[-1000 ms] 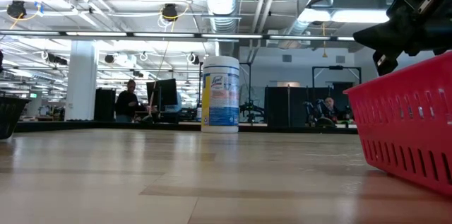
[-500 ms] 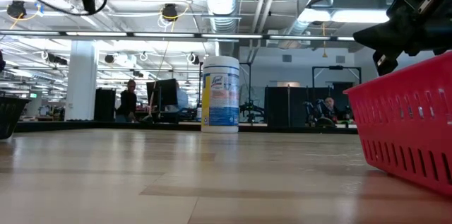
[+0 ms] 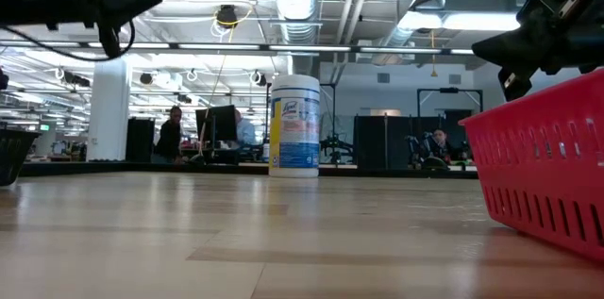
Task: Pick & Place Travel size toiletries
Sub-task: Return to Home Position
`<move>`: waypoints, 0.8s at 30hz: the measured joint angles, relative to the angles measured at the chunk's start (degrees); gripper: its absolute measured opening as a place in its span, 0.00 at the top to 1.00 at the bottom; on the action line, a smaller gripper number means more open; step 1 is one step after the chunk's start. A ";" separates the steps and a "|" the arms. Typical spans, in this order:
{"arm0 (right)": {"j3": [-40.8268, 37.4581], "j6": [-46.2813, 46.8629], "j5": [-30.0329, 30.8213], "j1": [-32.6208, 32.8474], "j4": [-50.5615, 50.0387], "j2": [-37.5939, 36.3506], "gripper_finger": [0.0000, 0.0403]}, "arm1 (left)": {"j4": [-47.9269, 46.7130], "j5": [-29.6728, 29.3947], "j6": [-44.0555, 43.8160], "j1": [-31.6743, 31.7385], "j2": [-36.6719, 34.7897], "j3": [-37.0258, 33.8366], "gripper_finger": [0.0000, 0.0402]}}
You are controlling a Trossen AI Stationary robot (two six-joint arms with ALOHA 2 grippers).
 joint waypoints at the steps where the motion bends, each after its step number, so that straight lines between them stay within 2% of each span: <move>1: 0.00 0.00 0.00 0.00 0.00 0.02 1.00 | 0.99 0.01 0.02 0.01 -0.61 -1.24 1.00; 5: 0.00 0.00 0.00 0.00 0.02 0.01 1.00 | 2.04 0.02 0.34 0.02 -1.93 -3.40 1.00; 10: 0.00 0.00 0.00 0.00 0.02 0.01 1.00 | 2.46 0.64 6.97 0.05 -3.07 -3.40 1.00; 15: 0.00 0.00 0.00 0.00 0.02 0.02 1.00 | 1.81 9.48 13.66 1.18 -3.74 -3.40 1.00; 18: 0.00 -0.01 0.00 0.00 0.02 0.01 1.00 | -3.35 11.50 11.09 1.56 -3.74 -3.40 1.00; 21: 0.00 0.00 0.00 0.00 0.02 0.02 1.00 | -9.08 10.23 5.72 1.98 -3.74 -3.40 1.00; 24: 0.00 0.00 0.00 0.00 0.02 0.02 1.00 | -12.27 9.35 3.99 2.20 -3.76 -3.40 1.00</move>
